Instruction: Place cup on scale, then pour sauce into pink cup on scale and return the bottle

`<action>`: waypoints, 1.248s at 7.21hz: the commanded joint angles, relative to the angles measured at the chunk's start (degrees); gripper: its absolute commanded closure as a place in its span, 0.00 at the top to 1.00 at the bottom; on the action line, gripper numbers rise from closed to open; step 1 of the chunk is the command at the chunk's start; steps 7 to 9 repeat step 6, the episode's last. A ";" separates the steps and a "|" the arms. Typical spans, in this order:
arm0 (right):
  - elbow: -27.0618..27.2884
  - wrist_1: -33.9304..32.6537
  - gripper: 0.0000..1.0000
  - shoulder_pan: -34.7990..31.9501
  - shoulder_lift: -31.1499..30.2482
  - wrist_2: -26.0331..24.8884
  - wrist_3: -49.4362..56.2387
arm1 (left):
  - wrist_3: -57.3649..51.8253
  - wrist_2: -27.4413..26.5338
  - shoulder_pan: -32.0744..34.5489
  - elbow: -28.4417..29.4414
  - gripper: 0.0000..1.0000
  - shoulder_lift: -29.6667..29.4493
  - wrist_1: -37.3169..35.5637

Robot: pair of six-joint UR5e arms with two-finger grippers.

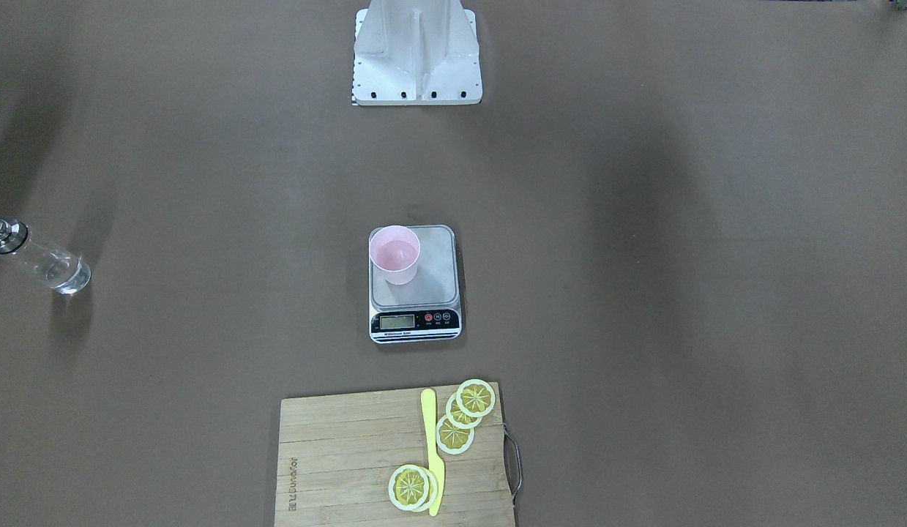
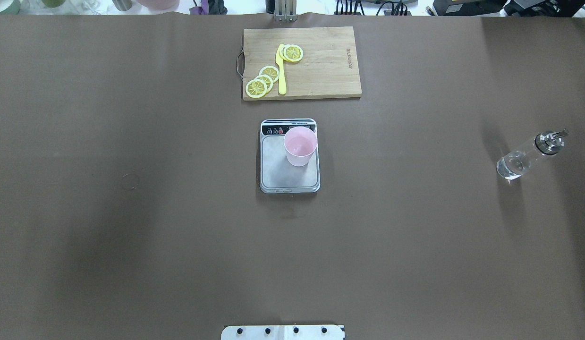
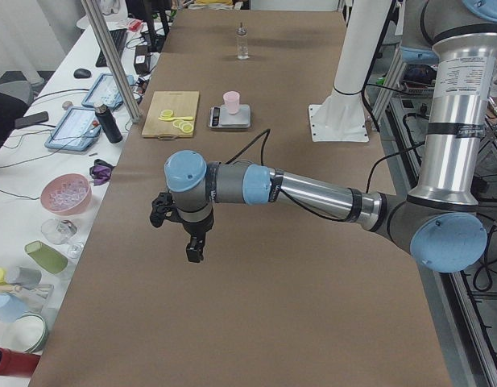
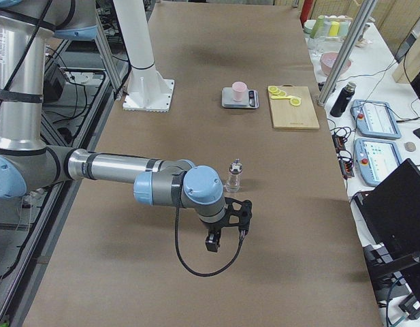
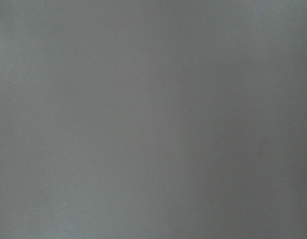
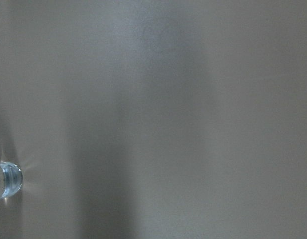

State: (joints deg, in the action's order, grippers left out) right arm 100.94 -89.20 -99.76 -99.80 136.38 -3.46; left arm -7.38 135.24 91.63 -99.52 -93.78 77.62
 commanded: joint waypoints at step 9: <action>2.77 -3.70 1.00 1.85 -0.40 -0.06 -0.06 | 0.00 -0.06 -0.05 0.12 0.99 0.27 -0.01</action>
